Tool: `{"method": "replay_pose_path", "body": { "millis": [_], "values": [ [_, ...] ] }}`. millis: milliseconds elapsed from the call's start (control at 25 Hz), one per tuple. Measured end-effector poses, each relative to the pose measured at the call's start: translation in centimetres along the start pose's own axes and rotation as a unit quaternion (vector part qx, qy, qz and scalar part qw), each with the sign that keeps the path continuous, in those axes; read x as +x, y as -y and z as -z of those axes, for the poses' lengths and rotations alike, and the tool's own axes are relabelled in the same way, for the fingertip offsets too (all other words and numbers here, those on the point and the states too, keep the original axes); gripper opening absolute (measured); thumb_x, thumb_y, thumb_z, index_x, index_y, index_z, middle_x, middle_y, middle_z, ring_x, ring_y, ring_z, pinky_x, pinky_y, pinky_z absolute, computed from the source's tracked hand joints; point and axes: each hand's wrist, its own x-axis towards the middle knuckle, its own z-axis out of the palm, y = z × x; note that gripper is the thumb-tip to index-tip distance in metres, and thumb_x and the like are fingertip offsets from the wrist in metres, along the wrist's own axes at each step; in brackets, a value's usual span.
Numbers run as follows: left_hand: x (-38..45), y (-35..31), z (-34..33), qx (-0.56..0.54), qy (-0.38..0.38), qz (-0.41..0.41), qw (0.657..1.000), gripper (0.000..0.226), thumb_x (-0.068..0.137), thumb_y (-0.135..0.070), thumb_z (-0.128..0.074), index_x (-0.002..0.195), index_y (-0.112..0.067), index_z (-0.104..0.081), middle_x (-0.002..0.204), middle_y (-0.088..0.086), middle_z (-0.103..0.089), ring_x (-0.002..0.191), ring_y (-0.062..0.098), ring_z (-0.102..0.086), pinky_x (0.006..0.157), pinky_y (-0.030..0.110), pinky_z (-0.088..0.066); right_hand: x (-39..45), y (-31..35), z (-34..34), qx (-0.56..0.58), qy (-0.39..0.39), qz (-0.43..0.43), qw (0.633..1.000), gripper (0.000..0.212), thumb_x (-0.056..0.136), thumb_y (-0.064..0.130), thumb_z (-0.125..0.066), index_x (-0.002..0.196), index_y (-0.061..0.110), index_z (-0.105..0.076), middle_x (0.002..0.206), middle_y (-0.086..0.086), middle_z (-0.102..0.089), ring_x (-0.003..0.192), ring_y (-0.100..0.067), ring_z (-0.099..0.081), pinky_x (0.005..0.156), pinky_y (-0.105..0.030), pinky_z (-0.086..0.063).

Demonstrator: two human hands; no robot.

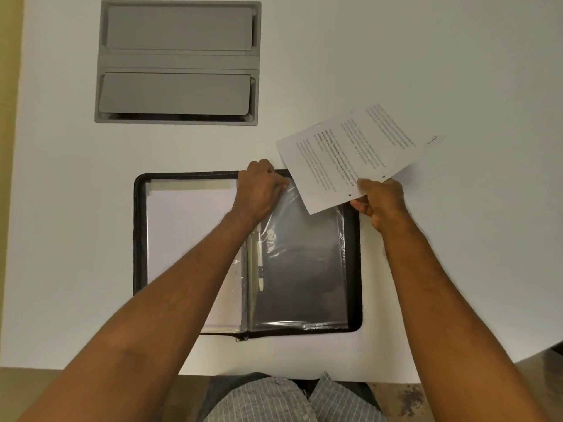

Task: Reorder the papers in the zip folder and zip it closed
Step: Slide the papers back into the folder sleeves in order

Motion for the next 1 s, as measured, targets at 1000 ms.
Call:
{"method": "replay_pose_path", "body": {
  "millis": [1000],
  "values": [
    [-0.5,-1.4,1.1,-0.046,0.012,0.023,0.999,0.011,0.098,-0.029,-0.063,0.093,-0.029,-0.073,0.091,-0.01,-0.067,0.092,0.017,-0.06,0.09,0.043,-0.035,3.2,3.3,-5.0,-0.01,0.083,0.105,0.991,0.022,0.096,0.014,-0.073,0.114,0.005,-0.067,0.109,-0.019,-0.073,0.092,-0.027,-0.075,0.074,-0.033,-0.064]
  ]
}}
